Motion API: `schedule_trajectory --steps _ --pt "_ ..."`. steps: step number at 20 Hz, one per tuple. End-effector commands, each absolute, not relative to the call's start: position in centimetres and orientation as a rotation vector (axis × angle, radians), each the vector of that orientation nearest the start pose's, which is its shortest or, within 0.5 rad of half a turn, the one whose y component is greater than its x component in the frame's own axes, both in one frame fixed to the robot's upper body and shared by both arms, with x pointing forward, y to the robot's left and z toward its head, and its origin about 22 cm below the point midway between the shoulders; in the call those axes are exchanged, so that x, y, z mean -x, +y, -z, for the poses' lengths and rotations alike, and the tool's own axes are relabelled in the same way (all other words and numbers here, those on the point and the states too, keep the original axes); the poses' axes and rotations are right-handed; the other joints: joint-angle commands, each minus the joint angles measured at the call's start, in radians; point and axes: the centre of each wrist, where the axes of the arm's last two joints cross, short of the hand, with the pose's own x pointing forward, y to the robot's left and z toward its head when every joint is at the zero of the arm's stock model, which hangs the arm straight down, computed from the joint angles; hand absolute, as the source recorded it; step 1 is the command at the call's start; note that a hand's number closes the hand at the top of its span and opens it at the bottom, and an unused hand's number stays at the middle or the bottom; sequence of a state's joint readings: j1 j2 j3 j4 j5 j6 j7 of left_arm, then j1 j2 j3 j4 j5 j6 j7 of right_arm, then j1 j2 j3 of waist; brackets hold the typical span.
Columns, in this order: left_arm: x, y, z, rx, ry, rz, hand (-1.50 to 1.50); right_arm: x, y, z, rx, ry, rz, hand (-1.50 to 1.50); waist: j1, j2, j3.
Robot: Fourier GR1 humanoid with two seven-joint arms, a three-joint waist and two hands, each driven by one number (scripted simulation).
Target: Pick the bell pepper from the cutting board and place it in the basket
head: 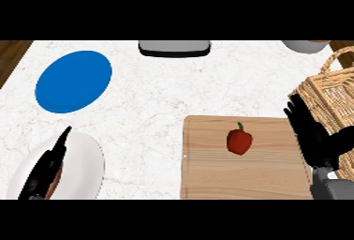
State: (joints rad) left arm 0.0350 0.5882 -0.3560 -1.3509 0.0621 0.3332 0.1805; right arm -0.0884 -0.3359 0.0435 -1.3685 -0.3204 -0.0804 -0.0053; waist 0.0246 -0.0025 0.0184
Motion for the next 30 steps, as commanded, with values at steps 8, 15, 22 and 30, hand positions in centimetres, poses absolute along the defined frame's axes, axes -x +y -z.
schedule_trajectory --steps 8,15,22,30 --pt "-26.1 28.2 -3.5 -0.224 -1.384 0.155 0.00 -32.3 -28.7 -11.3 0.034 -1.949 -0.648 1.50 0.023 0.013 -0.024" --pt "-28.0 31.1 -4.7 -0.192 -1.380 0.084 0.00 -30.2 -13.4 -8.2 0.244 -2.158 -0.649 -1.50 -0.009 0.002 -0.022" --pt "-28.4 32.2 -3.9 -0.222 -1.367 0.053 0.00 -31.7 -9.8 -16.0 0.418 -1.760 -0.766 -1.50 -0.038 -0.008 -0.023" --pt "-27.8 31.8 -3.1 -0.210 -1.358 0.059 0.00 -34.5 -12.8 -23.7 1.015 -1.320 -0.927 -1.50 -0.043 -0.015 -0.024"
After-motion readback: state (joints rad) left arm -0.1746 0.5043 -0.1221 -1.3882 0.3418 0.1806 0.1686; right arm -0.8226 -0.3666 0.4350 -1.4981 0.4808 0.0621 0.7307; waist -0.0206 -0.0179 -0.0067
